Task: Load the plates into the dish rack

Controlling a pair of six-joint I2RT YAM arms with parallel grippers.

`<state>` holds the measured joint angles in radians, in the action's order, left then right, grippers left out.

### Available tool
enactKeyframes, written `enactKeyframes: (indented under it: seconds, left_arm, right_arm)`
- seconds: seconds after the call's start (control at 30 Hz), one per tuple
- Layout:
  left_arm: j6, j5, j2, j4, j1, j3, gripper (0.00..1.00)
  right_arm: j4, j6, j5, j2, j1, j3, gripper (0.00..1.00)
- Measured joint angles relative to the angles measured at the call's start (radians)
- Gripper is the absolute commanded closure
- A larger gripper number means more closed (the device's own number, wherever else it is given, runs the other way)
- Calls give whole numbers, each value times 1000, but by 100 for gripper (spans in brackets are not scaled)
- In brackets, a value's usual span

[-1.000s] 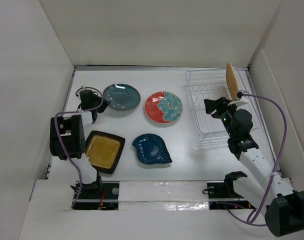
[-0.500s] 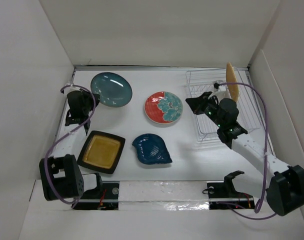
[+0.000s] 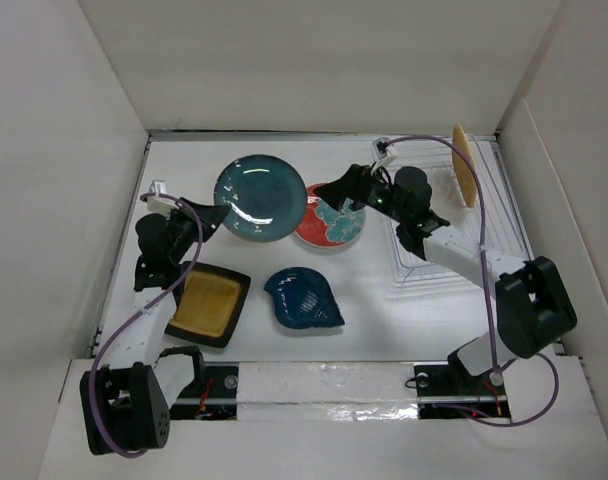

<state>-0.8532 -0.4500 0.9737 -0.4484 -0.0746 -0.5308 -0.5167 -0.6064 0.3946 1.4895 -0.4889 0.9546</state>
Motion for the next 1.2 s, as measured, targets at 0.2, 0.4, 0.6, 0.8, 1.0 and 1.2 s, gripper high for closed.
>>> enactKeyframes:
  seconds: [0.2,0.4,0.6,0.8,1.0,1.2]
  left_arm:
    - [-73,-162,37,-87,2,75,100]
    - [-125,-271,55,-241,3,82,100]
    - [-160,-333,112,-376,23,93,100]
    - [-129,-339,115,-382,16,97,86]
    - [-172,-366,103,-389,41,97,45]
    - [-187,-392,53,-395,68,93,38]
  right_arm:
    - [-40,-41,49,110,-8,47,4]
    - [-47,-71,62,187,-37,53,8]
    - [-100,-89,148,211,-63,83,43]
    - [-151,-151,220,214,-52,78,100]
    - [-132,-141,226,182,-40,51,100]
    - [-27,-99,197,54,31,11,100]
